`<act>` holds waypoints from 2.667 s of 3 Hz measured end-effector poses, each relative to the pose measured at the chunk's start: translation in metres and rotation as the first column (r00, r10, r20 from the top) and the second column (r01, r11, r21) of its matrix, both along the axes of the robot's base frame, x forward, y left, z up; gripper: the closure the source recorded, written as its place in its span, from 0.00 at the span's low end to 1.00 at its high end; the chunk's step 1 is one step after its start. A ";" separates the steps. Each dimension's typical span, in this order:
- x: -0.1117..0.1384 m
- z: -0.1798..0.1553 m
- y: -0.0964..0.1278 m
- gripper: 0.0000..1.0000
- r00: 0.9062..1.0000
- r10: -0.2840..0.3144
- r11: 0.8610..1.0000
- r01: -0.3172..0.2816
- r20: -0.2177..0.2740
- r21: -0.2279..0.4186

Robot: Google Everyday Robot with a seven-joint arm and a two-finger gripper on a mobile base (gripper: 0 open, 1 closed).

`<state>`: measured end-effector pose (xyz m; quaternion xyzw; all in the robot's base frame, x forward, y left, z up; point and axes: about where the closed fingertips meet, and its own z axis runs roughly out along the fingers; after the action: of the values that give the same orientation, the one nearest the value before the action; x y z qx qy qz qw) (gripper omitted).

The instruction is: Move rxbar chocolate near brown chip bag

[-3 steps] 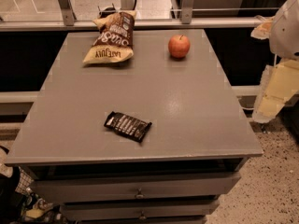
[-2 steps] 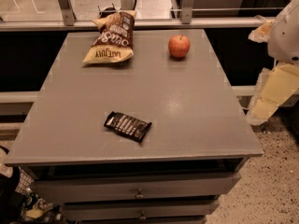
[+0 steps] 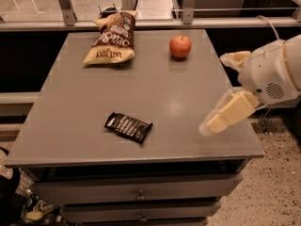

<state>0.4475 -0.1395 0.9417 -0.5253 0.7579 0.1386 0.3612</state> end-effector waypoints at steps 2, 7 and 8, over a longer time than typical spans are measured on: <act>0.004 -0.008 0.045 0.00 0.999 0.034 0.989 -0.037 0.027 0.143; 0.018 -0.103 0.128 0.00 0.995 0.096 0.953 -0.095 0.008 0.289; 0.018 -0.113 0.142 0.00 0.995 0.104 0.946 -0.099 0.001 0.309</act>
Offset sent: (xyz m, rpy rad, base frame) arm 0.0049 0.0362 -0.0115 0.1241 -0.0157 0.0286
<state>0.4651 0.0023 0.8283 -0.4996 0.7016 0.2780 0.4253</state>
